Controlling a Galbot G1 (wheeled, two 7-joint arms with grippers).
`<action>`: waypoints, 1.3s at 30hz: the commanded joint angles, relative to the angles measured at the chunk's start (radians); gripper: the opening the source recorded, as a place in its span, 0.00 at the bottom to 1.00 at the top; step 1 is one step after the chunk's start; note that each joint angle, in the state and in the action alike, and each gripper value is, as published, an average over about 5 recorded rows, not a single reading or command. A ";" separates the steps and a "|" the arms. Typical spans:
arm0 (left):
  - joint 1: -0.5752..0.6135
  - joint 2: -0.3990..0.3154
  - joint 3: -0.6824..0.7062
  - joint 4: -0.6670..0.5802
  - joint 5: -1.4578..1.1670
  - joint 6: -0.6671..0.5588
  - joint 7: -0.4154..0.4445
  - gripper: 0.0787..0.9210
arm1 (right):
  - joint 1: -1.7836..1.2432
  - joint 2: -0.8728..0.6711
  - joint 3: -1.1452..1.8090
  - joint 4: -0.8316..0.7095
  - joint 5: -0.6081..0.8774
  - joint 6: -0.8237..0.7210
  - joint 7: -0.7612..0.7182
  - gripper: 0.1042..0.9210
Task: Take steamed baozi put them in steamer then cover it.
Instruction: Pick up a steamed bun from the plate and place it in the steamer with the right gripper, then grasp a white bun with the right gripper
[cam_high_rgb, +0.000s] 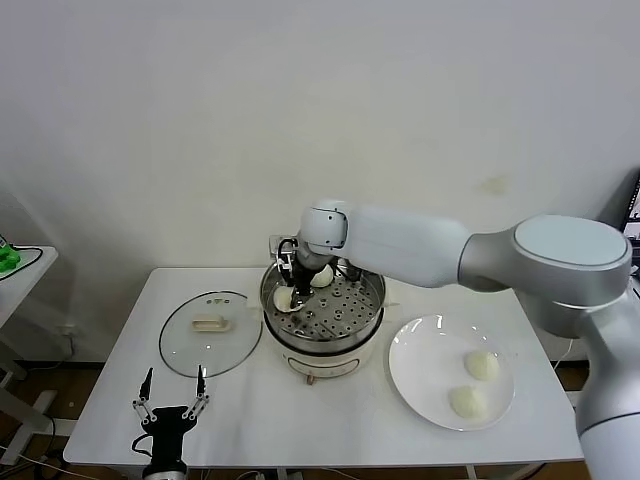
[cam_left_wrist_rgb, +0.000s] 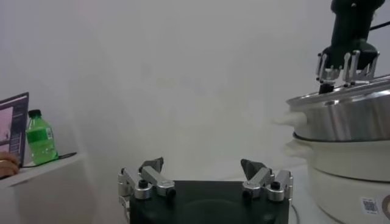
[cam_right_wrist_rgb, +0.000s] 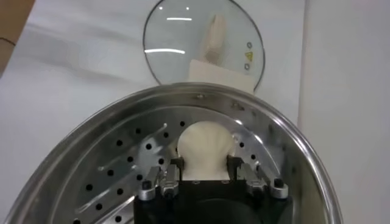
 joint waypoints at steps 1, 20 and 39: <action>0.000 0.000 0.000 0.001 0.000 0.001 0.000 0.88 | 0.011 -0.021 -0.003 0.017 -0.014 -0.006 -0.007 0.61; 0.006 0.012 0.015 -0.007 0.004 0.008 0.002 0.88 | 0.364 -0.478 -0.083 0.355 -0.105 0.121 -0.119 0.88; 0.035 0.009 0.027 -0.023 0.018 0.009 0.004 0.88 | 0.139 -1.060 -0.026 0.693 -0.495 0.293 -0.300 0.88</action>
